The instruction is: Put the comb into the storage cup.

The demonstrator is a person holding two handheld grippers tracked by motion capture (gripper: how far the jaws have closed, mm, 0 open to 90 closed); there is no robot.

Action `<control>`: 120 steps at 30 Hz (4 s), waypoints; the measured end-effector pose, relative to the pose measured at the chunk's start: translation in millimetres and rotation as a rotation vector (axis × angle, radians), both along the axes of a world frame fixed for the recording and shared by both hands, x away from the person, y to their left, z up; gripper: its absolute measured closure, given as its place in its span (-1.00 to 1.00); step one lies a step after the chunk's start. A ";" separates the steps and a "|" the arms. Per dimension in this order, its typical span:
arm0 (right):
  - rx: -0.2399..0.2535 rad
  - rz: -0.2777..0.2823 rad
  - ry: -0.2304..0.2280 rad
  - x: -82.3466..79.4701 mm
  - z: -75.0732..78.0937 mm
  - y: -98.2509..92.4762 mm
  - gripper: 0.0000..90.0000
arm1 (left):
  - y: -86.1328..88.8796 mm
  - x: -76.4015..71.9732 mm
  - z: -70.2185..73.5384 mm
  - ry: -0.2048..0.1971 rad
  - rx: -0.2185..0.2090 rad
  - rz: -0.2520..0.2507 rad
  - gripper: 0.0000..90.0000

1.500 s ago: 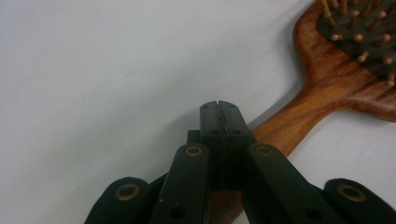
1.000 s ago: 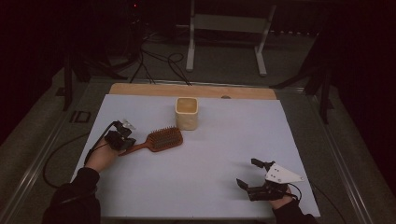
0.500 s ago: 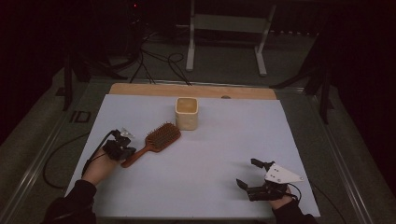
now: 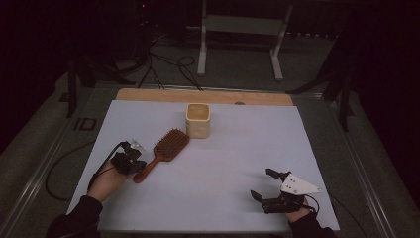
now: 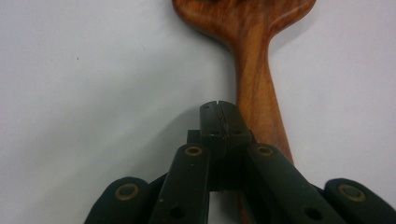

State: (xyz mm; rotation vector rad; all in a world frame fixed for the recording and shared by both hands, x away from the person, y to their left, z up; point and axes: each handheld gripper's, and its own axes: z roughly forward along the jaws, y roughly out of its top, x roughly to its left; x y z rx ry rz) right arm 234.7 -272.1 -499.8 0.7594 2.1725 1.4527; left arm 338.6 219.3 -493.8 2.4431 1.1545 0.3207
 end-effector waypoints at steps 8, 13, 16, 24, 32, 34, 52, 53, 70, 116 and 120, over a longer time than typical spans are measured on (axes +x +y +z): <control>0.002 -0.001 0.003 0.3 -0.2 0.1 -0.80 | 9.3 0.9 21.7 0.010 -0.058 0.043 0.97; 0.002 -0.003 0.003 0.1 0.0 0.0 -0.80 | 8.6 0.3 28.0 0.025 -0.064 0.042 0.74; 0.004 -0.001 0.004 0.5 -0.3 0.3 -0.80 | 3.1 -0.4 32.9 0.061 -0.032 0.017 0.38; 0.005 0.000 0.004 0.5 -0.3 0.2 -0.80 | -8.6 1.7 34.9 0.093 -0.013 -0.021 0.03; 0.003 0.003 0.005 0.6 -0.6 0.2 -0.80 | -22.1 12.8 31.3 0.132 0.018 -0.013 -0.70; 0.001 0.003 0.005 0.7 -0.7 0.3 -0.80 | -23.3 16.8 30.1 0.149 0.015 -0.004 -0.84; 0.001 0.007 0.004 0.5 -0.7 0.0 -0.80 | -42.3 42.9 17.0 0.258 0.042 0.034 -0.59; 0.000 0.007 0.005 0.4 -0.7 0.0 -0.80 | -42.7 44.0 16.2 0.272 0.040 0.035 -0.59; 0.001 0.010 0.005 -0.1 -0.4 0.0 -0.80 | -46.6 52.3 4.8 0.319 0.074 0.070 0.06; 0.001 0.010 0.011 0.5 -0.7 -0.2 -0.80 | -34.6 28.8 2.1 0.174 -0.002 0.108 0.63; 0.003 0.009 0.012 0.5 -0.7 -0.4 -0.80 | -27.1 24.3 6.9 0.148 -0.012 0.100 0.63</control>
